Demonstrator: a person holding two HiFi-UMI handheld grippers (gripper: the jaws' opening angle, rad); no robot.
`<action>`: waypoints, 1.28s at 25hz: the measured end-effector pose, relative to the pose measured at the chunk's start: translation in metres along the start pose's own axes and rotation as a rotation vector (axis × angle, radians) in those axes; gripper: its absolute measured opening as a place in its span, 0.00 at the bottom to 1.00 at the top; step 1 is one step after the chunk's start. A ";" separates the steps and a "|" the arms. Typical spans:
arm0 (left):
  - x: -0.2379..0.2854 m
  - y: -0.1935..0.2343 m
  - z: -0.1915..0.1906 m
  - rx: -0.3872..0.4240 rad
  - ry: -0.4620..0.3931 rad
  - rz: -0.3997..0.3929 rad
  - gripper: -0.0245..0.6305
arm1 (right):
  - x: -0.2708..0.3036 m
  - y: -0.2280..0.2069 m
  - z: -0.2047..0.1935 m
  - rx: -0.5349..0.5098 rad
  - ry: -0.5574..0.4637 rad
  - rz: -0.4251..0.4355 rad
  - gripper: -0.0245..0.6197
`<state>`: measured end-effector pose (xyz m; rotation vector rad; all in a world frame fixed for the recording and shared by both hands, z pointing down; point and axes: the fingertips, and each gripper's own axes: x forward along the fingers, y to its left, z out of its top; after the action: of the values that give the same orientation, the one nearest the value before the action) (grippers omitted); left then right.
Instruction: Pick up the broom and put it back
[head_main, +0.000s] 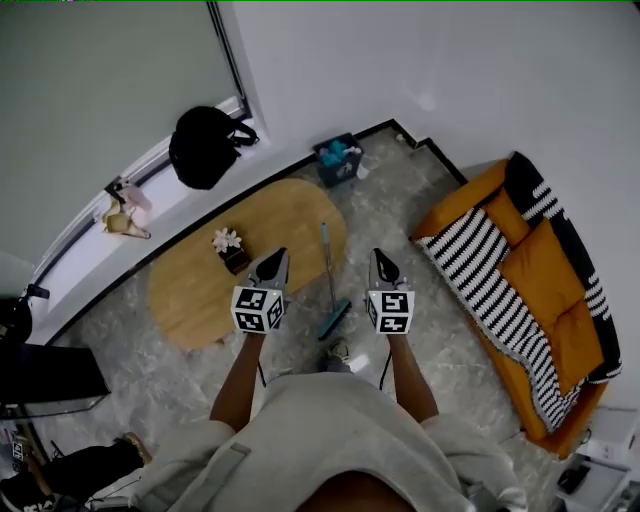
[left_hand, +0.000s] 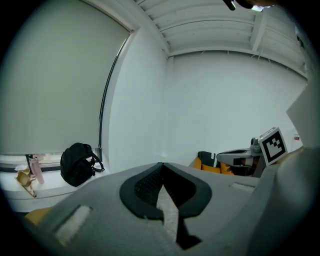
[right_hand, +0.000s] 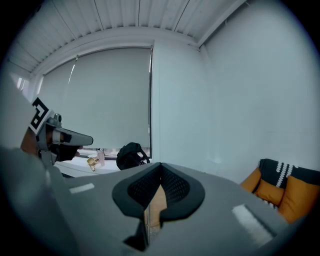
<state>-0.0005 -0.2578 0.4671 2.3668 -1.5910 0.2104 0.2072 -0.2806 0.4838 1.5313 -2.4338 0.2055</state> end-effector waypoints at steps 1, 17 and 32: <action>0.003 0.002 -0.002 -0.003 0.005 0.008 0.04 | 0.006 -0.002 -0.002 0.001 0.005 0.008 0.04; 0.030 0.049 -0.073 -0.093 0.151 0.015 0.04 | 0.075 0.017 -0.062 0.034 0.143 0.047 0.04; 0.027 0.099 -0.154 -0.161 0.267 -0.034 0.04 | 0.101 0.062 -0.166 0.091 0.329 0.012 0.11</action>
<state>-0.0760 -0.2685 0.6355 2.1397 -1.3879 0.3602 0.1335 -0.2987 0.6728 1.3910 -2.1999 0.5330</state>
